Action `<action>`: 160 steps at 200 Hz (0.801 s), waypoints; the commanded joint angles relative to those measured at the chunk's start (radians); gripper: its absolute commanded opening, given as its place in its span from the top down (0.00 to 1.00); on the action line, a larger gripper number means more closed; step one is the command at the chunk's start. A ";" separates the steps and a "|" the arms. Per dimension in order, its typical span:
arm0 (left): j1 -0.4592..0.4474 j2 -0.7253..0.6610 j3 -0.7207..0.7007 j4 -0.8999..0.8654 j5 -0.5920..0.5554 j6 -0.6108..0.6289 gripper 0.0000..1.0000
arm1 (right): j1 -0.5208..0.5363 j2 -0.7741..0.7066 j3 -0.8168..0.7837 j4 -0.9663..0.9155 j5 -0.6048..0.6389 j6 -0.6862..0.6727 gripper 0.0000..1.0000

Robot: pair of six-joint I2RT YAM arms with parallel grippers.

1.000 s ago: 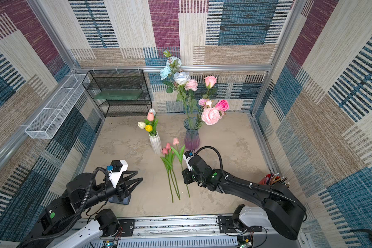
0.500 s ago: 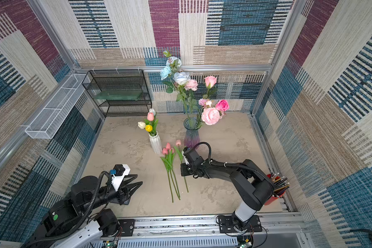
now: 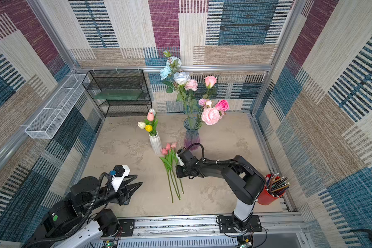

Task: Pick out pink flowers from the vase
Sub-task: Place the flower at the center of the board.

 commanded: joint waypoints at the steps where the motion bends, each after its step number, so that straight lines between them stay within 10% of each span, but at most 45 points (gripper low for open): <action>1: 0.000 -0.001 -0.003 0.017 0.006 0.020 0.54 | 0.004 -0.011 -0.007 -0.017 -0.005 0.011 0.84; 160: 0.000 -0.042 0.037 -0.014 -0.052 0.007 0.55 | 0.025 -0.362 0.138 -0.076 0.125 -0.180 0.70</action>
